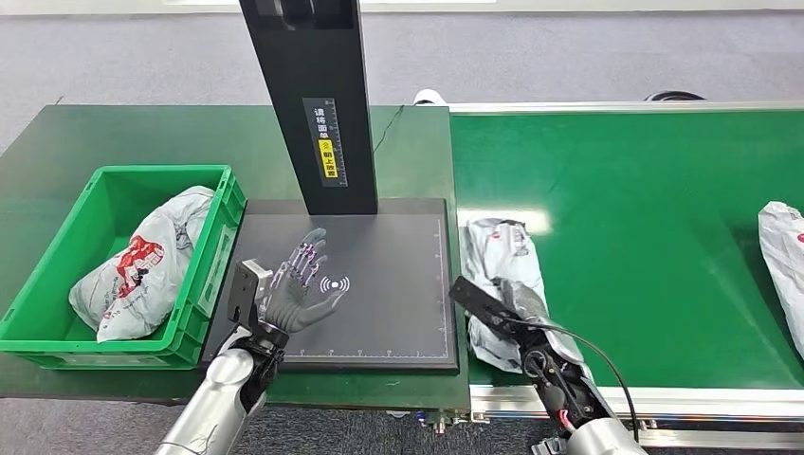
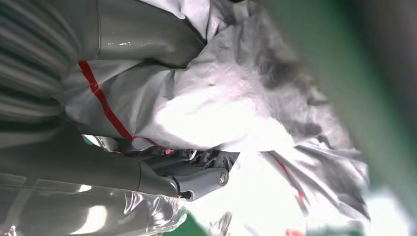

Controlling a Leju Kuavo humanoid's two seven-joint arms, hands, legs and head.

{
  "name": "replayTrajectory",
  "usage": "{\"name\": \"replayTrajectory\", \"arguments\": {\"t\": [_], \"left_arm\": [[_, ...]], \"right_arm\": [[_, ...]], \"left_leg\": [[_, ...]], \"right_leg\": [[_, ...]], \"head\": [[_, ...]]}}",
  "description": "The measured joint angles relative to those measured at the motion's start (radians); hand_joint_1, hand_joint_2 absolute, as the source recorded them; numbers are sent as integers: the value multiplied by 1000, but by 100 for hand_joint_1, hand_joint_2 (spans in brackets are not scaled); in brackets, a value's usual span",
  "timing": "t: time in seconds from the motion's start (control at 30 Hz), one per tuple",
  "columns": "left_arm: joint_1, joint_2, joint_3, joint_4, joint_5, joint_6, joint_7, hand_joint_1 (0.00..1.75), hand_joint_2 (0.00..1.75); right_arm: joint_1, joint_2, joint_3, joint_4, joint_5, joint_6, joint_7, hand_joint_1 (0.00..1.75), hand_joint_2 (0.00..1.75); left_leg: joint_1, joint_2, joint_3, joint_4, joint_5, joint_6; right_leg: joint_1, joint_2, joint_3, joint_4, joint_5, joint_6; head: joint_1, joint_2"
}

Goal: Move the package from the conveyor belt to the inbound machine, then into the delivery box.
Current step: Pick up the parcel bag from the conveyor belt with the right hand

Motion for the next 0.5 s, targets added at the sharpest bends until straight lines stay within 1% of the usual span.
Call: {"name": "replayTrajectory", "arguments": {"t": [0.07, 0.17, 0.3, 0.5], "left_arm": [[19, 5, 9, -19, 1, -2, 0, 0, 175], [25, 8, 16, -32, 3, -3, -5, 0, 175], [24, 8, 19, -37, 3, -2, -10, 0, 175], [21, 8, 21, -37, 3, -5, -19, 0, 175]], "right_arm": [[18, -1, -44, -67, -62, -74, -50, 175, 175], [39, 3, -92, -164, -108, -165, -133, 175, 175], [58, 10, -125, -255, -139, -219, -186, 175, 175], [115, 26, -164, -398, -273, -314, -366, 175, 175]], "left_leg": [[0, 0, -1, 0, 0, 0], [0, 0, -1, 0, 0, 0], [0, 0, -1, 0, 0, 0], [0, 0, -1, 0, 0, 0]], "right_leg": [[0, 0, -1, 0, 0, 0], [0, 0, -2, 0, 0, 0], [0, 0, -2, 0, 0, 0], [0, 0, -2, 0, 0, 0]], "head": [[0, 0], [0, 0], [0, 0], [0, 0]]}}
